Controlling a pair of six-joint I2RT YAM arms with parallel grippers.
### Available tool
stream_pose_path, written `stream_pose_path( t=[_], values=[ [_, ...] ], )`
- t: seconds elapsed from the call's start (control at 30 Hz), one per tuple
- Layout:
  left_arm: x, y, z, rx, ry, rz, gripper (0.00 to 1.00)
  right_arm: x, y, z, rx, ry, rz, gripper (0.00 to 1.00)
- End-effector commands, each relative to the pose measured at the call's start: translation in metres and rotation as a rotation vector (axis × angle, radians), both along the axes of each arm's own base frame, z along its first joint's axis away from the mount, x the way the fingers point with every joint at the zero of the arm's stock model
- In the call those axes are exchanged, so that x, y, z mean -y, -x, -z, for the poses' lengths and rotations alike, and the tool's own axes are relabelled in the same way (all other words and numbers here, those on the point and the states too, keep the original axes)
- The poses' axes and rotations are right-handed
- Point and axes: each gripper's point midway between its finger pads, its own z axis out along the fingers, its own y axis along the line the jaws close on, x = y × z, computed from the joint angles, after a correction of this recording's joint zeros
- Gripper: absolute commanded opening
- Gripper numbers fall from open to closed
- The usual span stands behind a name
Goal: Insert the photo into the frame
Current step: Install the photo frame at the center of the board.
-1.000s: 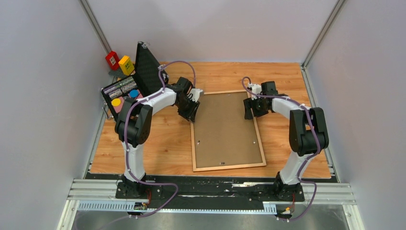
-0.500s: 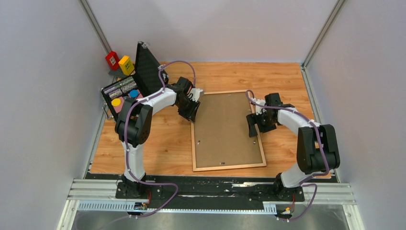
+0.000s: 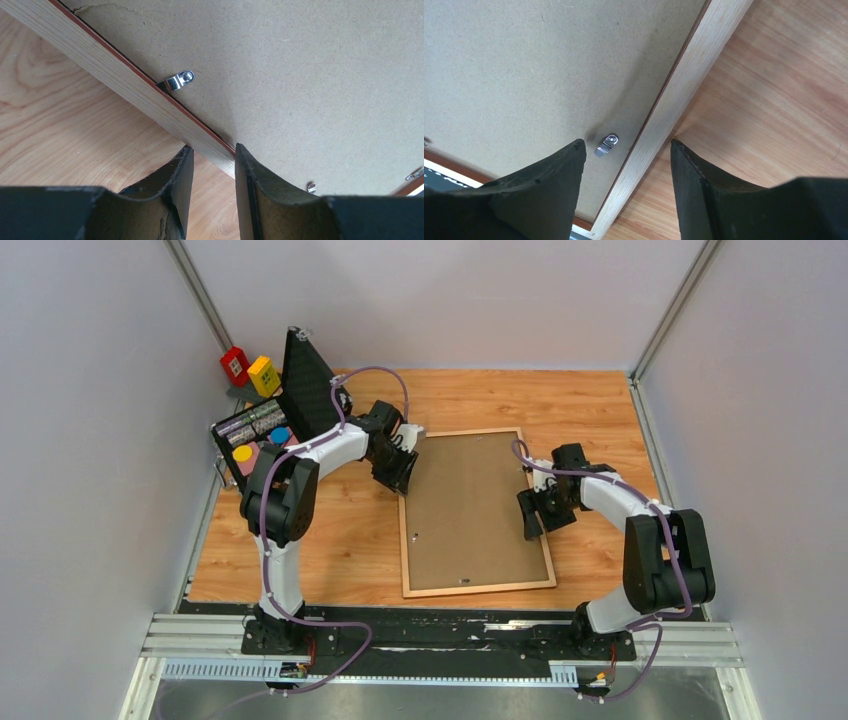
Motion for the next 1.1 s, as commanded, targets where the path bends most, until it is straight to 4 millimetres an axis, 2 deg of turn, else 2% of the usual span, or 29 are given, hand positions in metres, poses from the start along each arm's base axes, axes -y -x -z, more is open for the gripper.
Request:
stream_pose_path(
  t=[0.0,0.4,0.83,1.07],
  values=[
    [-0.0035,-0.0045,0.0121,0.018,-0.025,0.012,0.41,-0.0024,-0.0073,-0.0066,0.033,-0.005,-0.007,0.59],
    [-0.0048,-0.0042,0.0096,0.024,-0.026,0.01,0.41,0.0019,-0.0032,-0.003,0.039,0.016,-0.042,0.43],
    [-0.0061,-0.0043,0.0096,0.026,-0.032,0.012,0.41,-0.0033,-0.0071,-0.0041,0.04,-0.009,-0.108,0.27],
    [-0.0069,-0.0038,0.009,0.026,-0.035,0.012,0.41,-0.0062,-0.0094,-0.0038,0.031,-0.022,-0.119,0.23]
  ],
)
